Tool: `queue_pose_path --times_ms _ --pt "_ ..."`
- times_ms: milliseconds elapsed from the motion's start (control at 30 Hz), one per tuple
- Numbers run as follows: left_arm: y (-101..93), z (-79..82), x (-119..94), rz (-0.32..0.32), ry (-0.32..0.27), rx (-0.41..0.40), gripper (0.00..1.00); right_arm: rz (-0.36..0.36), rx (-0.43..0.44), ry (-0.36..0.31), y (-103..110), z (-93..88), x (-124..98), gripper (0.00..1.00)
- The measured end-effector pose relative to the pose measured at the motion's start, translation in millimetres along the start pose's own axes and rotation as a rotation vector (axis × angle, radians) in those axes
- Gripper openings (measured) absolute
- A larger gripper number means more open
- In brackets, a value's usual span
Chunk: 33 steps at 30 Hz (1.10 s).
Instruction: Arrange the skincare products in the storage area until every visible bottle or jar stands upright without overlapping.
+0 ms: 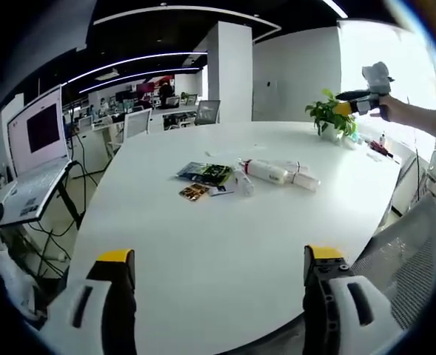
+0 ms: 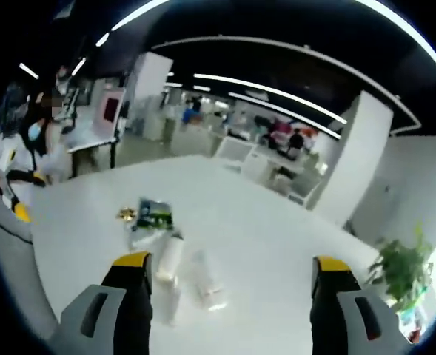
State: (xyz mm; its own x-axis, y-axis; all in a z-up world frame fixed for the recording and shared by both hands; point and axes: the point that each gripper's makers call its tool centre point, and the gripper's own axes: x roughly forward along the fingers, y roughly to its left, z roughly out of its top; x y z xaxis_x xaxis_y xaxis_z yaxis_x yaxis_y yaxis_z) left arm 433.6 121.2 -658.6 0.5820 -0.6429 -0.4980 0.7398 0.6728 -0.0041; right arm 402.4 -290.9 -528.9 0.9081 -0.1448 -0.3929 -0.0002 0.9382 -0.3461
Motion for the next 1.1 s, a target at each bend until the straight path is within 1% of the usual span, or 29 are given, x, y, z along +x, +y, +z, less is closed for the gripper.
queue_pose_path --times_ms 133,267,367,467,500,633,767,900,967,1033,1100 --pt "-1.3 -1.2 0.0 -0.004 0.005 0.007 0.89 -0.001 -0.035 -0.012 -9.8 16.1 2.4 0.91" --pt "-2.3 -2.8 0.6 -0.009 0.013 0.011 0.89 0.004 -0.071 -0.025 -14.5 33.2 1.4 0.91" --pt "-2.8 -3.0 1.0 -0.012 0.014 0.013 0.89 0.001 -0.093 -0.033 -19.7 51.8 -3.0 0.91" --pt "-4.3 -2.9 0.9 -0.018 0.012 0.018 0.89 -0.007 -0.097 -0.067 -24.1 70.6 -8.8 0.91" --pt "-4.7 -2.6 0.8 -0.02 0.01 0.018 0.89 -0.007 -0.102 -0.072 -23.7 80.8 -14.2 0.91" --pt "-6.1 -1.5 0.7 -0.028 0.005 0.019 0.89 -0.021 -0.144 -0.084 -27.9 100.1 -21.8 0.91" --pt "-7.7 0.2 -0.6 -0.034 -0.005 0.022 0.88 -0.034 -0.178 -0.096 -37.3 115.6 -22.2 0.91" --pt "-6.9 2.2 -2.0 -0.029 -0.015 0.017 0.88 -0.041 -0.199 -0.104 -42.2 124.5 -22.1 0.91" --pt "-6.2 2.6 -2.7 -0.026 -0.018 0.014 0.88 -0.04 -0.207 -0.105 -43.9 125.8 -19.4 0.91" --pt "-5.4 2.6 -3.2 -0.022 -0.019 0.013 0.88 -0.036 -0.227 -0.084 -47.5 121.0 -11.4 0.91" --pt "-5.1 2.6 -3.4 -0.019 -0.019 0.013 0.88 -0.029 -0.229 -0.068 -49.1 115.9 -6.4 0.91"
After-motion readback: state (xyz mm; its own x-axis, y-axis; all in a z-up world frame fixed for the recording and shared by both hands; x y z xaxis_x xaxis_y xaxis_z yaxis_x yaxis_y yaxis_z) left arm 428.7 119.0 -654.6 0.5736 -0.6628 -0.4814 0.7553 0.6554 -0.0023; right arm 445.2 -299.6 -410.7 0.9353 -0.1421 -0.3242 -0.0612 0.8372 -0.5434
